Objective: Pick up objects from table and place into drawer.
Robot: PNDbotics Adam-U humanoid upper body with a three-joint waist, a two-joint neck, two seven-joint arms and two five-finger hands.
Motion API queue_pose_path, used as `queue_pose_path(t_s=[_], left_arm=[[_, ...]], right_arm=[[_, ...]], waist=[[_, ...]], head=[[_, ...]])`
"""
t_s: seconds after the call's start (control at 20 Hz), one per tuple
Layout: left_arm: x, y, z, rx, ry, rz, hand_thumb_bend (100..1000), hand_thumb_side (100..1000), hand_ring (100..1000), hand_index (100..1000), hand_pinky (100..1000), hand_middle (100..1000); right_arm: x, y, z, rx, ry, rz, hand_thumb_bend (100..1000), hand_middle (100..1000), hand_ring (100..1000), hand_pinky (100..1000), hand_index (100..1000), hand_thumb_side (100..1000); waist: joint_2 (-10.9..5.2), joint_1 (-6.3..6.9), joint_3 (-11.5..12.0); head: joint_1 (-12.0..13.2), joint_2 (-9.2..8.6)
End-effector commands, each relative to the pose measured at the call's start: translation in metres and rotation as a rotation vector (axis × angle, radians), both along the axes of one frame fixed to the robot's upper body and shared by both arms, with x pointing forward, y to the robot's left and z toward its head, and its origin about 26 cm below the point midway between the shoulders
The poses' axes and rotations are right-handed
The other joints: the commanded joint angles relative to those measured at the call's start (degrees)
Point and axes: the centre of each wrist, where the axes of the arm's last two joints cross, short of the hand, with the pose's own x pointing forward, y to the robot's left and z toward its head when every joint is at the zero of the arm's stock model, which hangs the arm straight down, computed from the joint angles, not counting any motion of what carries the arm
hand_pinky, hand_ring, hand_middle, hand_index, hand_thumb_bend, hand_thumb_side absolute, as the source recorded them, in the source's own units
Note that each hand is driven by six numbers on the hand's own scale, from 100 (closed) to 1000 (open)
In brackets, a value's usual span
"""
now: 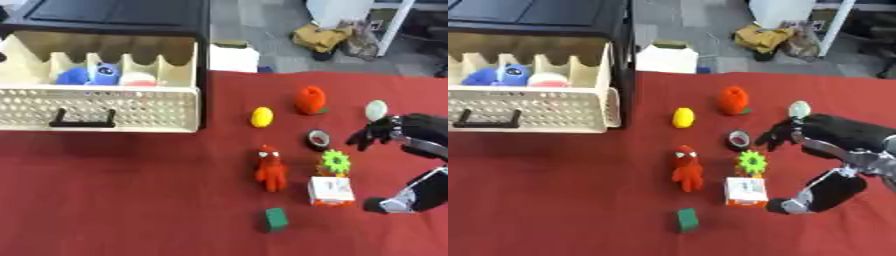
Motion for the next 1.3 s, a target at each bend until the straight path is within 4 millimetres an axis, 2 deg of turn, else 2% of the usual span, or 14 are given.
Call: queue_pose_path(t_s=[0.05,0.45,1.3], left_arm=[[-0.003,-0.001,0.008,0.005,-0.025,-0.009,149,1000,317,826,487,374],[-0.003,-0.002,0.008,0.004,-0.022,-0.021,142,1000,317,819,487,373],[-0.002,-0.004,0.008,-0.002,-0.024,-0.035,127,1000,318,809,484,375]], right_arm=[[-0.002,0.001,0.009,-0.03,0.006,0.009,553,691,764,693,874,426],[0.0,0.008,0.007,-0.062,0.026,-0.003,501,703,771,695,863,398],[0.003,0.019,0.006,-0.046,0.047,-0.014,537,658,759,674,835,368]], waist=[[-0.89,0.08,0.0],[-0.77,-0.1,0.6],[-0.2,-0.38,1.7]], head=[[-0.4,-0.61],[-1.2,-0.67],[-2.3,-0.96]])
